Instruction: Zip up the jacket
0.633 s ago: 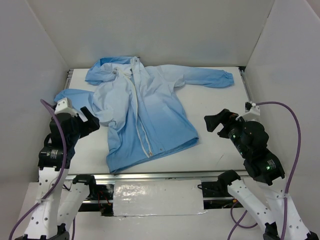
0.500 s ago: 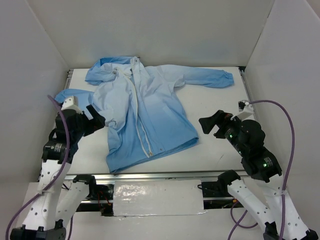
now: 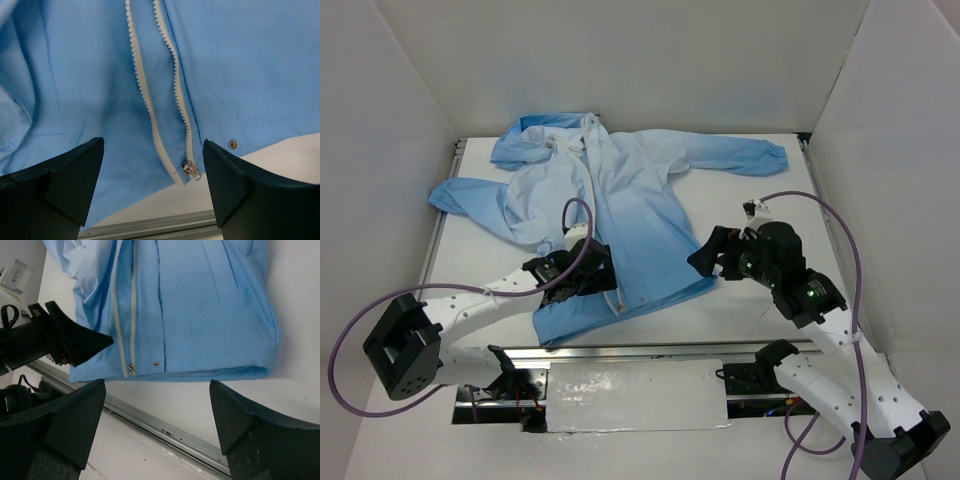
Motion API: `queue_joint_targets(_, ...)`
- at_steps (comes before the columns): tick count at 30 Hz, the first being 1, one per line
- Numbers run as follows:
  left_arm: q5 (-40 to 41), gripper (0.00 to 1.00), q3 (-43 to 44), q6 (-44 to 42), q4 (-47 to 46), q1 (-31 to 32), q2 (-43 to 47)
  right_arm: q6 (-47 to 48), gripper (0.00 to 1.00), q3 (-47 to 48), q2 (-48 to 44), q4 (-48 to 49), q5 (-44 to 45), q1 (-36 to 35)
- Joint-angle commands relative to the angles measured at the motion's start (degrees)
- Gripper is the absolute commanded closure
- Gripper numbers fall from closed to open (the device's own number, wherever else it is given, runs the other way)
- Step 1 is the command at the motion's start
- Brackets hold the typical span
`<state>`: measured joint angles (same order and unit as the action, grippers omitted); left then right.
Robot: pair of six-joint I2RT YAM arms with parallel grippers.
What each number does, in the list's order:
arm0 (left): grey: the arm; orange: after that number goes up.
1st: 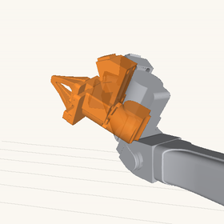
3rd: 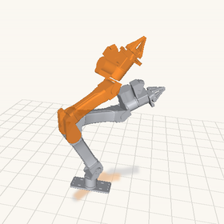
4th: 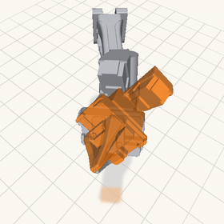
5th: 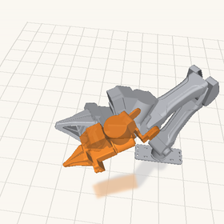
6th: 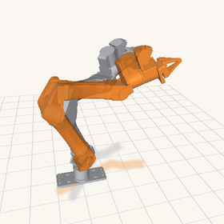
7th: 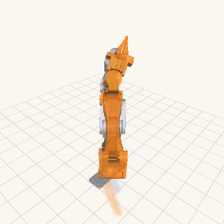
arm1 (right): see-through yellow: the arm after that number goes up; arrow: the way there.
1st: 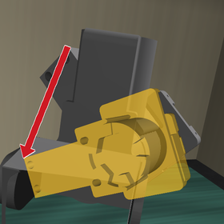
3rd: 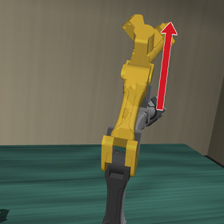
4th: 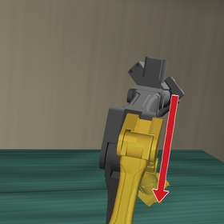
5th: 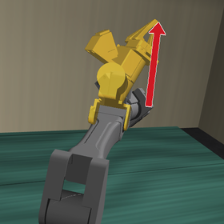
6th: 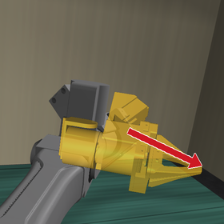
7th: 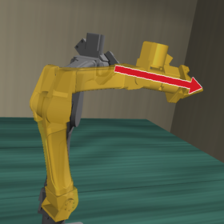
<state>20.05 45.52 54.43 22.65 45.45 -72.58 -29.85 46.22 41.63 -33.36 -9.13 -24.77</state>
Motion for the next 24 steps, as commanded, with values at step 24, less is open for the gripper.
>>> queue_joint_targets(24, 11.5, 0.05, -6.9, 8.2, 5.5, 4.7, 20.5, -5.6, 0.32, 3.6, 56.4, 33.2, -13.3, -15.8)
